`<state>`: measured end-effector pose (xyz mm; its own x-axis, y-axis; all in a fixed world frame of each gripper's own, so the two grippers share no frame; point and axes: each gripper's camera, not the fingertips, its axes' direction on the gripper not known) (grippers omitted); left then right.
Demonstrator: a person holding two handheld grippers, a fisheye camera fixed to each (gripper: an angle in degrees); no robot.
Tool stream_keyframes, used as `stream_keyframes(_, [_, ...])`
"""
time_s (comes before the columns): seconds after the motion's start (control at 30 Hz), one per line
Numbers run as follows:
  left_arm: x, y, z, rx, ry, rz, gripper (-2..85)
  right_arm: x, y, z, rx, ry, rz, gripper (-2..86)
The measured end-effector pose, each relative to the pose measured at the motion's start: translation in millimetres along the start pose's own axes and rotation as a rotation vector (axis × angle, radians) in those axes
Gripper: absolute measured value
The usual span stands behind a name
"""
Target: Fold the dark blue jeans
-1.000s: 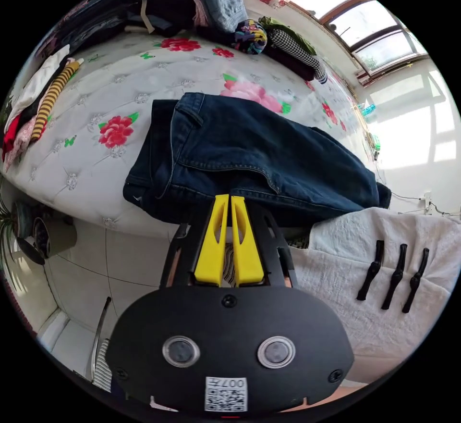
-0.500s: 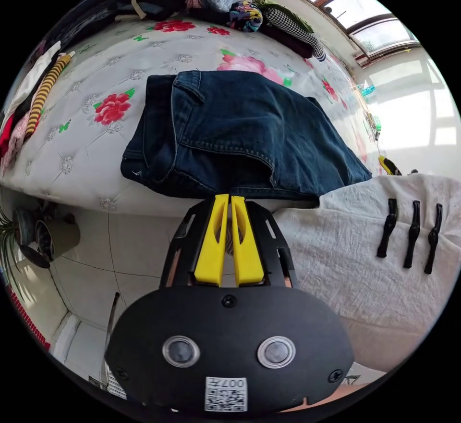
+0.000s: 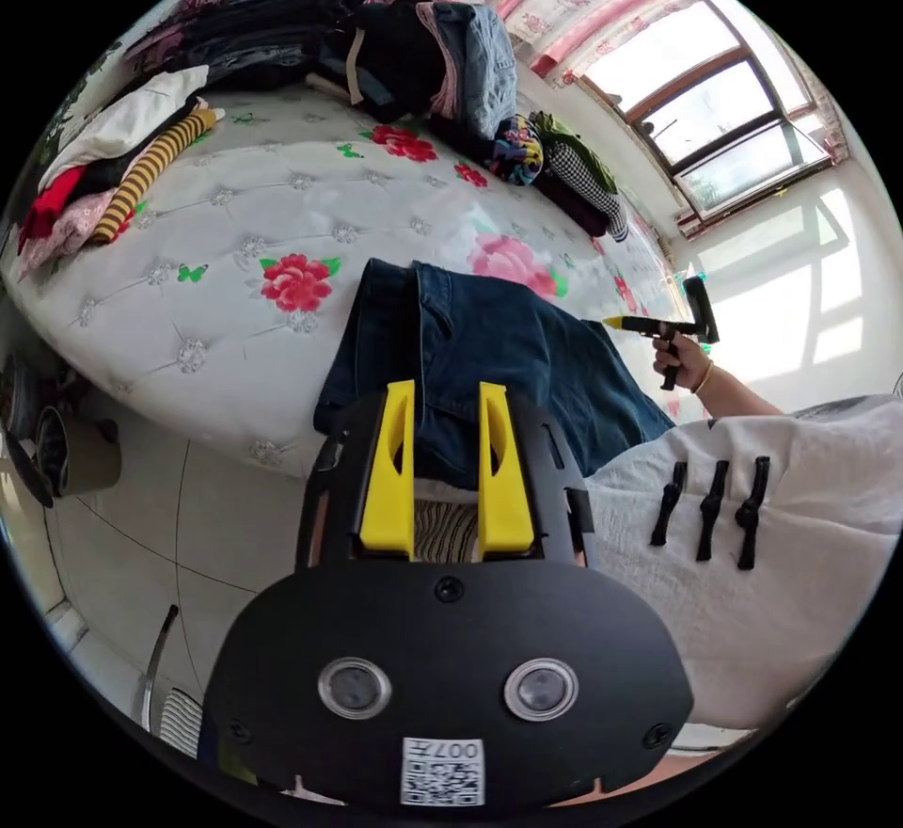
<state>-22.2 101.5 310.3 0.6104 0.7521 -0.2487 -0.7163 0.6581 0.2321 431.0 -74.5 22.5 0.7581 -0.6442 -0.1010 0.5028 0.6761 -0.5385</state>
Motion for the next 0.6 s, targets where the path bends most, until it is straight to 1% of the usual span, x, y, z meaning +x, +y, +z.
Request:
stream_keyframes(0.1, [-1.1,-40.7,30.5,-0.044,-0.004,0.001,9.6,3.1,-21.3,29.8,-0.104,-0.002,0.014,1.9])
stream_keyframes(0.13, [-1.8,-53.9,53.5,-0.119,-0.02,-0.001,7.2,3.6,-26.8,35.9,-0.123,0.025,0.016,1.2])
stream_keyframes(0.17, [-4.1,-61.1,82.4,-0.264,-0.098,-0.024,2.7,3.7,-31.0,34.3,-0.101,0.033,0.0,0.8])
stream_keyframes(0.2, [-3.8,-61.9,94.7,-0.316,-0.135,-0.017,2.0,5.4,-33.0,31.2,-0.081,0.038,0.008,0.5])
stream_keyframes(0.23, [1.7,-62.6,101.7,-0.311,-0.17,0.042,0.5,12.6,-37.0,22.4,-0.041,0.019,0.041,0.3])
stream_keyframes(0.3, [1.5,-69.5,101.6,-0.317,-0.177,0.022,-0.3,26.0,-41.7,12.0,0.005,-0.027,0.085,0.0])
stream_keyframes(0.33, [1.7,-75.1,97.8,-0.29,-0.188,0.02,-0.5,32.9,-45.6,9.3,0.017,-0.038,0.096,0.0])
stream_keyframes(0.4, [3.3,-88.0,94.2,-0.256,-0.19,0.056,-0.7,44.5,-54.0,6.6,0.043,-0.044,0.127,-0.1])
stream_keyframes(0.5, [4.8,-118.5,94.3,-0.235,-0.204,0.092,-0.7,67.6,-71.2,9.5,0.091,-0.111,0.235,-0.1])
stream_keyframes(0.57, [6.7,-134.1,90.2,-0.219,-0.214,0.138,-0.3,78.3,-74.9,6.1,0.192,-0.15,0.326,-0.1])
stream_keyframes(0.6, [5.9,-135.9,87.5,-0.214,-0.197,0.141,-0.2,78.4,-74.4,2.7,0.224,-0.159,0.331,0.0])
